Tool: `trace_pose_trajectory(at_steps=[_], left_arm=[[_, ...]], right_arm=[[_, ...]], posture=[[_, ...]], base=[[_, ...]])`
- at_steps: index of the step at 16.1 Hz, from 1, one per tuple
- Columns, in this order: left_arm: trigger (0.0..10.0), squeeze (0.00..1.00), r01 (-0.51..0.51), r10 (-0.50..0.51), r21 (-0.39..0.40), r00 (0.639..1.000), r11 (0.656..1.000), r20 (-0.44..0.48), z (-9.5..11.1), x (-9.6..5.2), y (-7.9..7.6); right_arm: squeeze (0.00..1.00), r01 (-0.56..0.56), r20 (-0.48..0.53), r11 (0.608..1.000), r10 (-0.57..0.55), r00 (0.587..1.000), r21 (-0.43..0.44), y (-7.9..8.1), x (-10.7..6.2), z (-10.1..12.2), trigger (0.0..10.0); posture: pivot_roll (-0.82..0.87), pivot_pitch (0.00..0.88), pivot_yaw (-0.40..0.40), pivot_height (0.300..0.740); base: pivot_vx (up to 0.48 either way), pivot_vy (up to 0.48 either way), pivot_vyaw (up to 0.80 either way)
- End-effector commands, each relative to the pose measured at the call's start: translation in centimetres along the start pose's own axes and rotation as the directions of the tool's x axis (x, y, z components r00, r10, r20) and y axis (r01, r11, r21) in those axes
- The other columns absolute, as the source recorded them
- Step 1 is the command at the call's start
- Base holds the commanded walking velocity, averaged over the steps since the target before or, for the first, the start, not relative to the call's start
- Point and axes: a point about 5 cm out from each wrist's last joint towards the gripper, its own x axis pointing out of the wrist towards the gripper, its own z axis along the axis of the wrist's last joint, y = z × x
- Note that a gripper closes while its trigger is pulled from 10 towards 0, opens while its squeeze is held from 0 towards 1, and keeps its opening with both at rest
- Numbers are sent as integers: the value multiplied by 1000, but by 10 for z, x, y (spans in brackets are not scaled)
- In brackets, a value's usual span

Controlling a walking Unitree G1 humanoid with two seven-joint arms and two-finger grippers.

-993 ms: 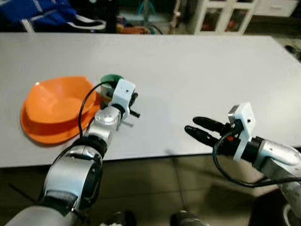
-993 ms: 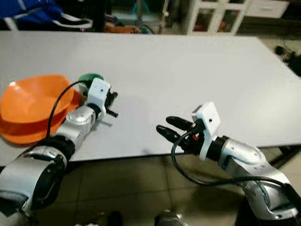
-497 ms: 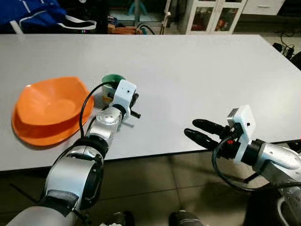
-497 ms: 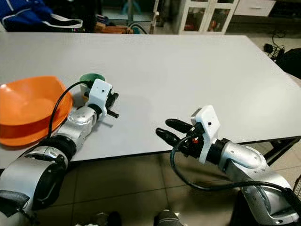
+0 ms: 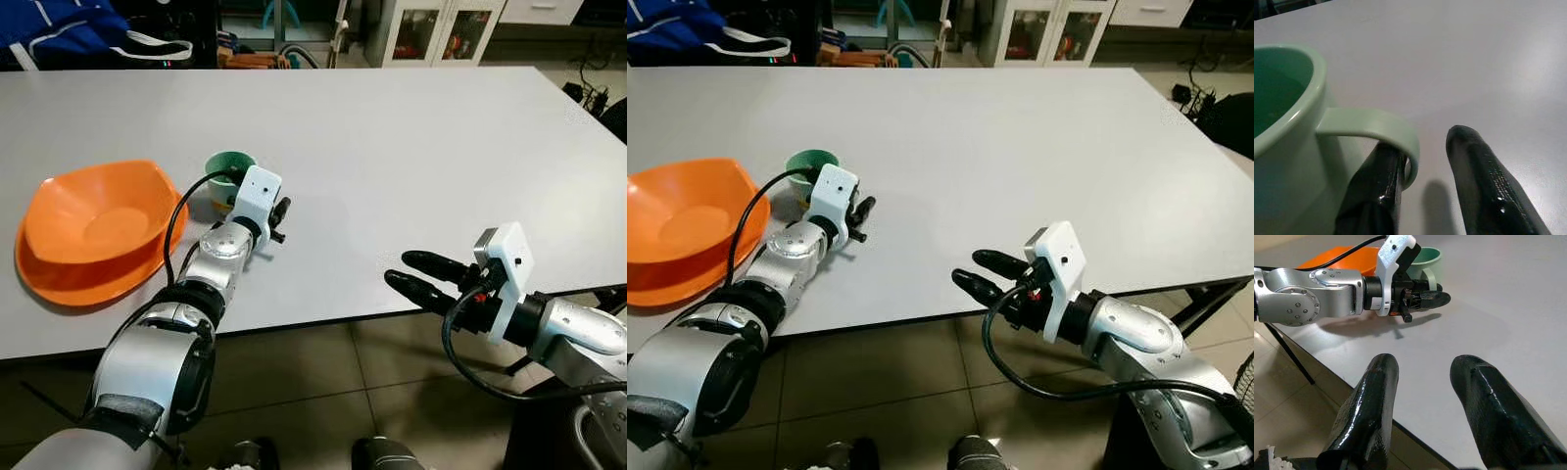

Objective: Setting the table

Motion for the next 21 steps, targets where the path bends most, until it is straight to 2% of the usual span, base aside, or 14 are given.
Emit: trace_pose_trajectory(at_steps=[1,21], left_arm=[[10000,1000,-1,1,-2,1000,1000,12,10,3,1],[10000,1000,33,-33,13,999,999,38,13,4,-5]], right_arm=[[0,7,-6,1000,-7,1000,-11,0,-4,1,10000],[0,13,-7,1000,-13,1000,11,1,-1,-5,10000]], posture=[[-380,67,-30,740],[-355,58,-22,740]], base=[[0,0,0],[0,0,0]])
